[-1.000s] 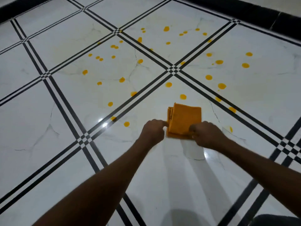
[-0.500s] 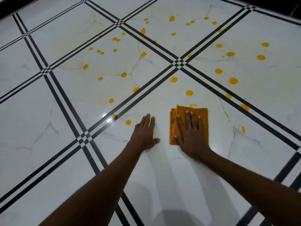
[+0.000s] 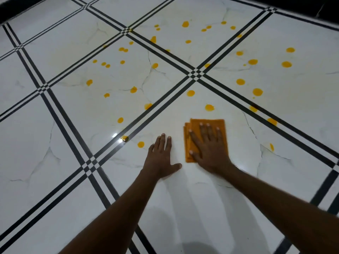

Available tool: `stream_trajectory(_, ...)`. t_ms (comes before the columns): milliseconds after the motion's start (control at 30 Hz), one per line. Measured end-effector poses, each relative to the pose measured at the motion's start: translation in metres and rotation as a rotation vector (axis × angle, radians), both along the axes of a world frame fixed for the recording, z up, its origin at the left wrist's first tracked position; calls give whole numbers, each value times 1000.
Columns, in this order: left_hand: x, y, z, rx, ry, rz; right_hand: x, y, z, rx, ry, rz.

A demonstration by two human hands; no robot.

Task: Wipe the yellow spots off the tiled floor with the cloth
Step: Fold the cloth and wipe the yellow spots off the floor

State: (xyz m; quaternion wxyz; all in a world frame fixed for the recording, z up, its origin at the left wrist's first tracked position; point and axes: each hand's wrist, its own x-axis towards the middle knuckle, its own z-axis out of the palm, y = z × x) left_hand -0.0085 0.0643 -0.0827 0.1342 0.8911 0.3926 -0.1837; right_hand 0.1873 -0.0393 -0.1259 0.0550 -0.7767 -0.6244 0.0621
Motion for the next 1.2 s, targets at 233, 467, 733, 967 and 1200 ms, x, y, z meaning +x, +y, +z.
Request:
stream_trajectory(233, 18, 2, 7, 47, -29, -31, 91, -6, -3, 35, -32, -456)
stream_trajectory(467, 42, 1, -7, 19, 5, -97, 55, -14, -5, 5, -27, -11)
stream_trajectory(733, 71, -33, -10, 63, -121, -139, 62, -91, 0, 53, -39, -461)
stream_trajectory(967, 81, -43, -20, 107, -127, -167, 168, -89, -9, 32, -97, -498)
stream_trajectory(1200, 107, -45, -20, 57, -49, -178, 72, -98, -12, 40, -42, -226)
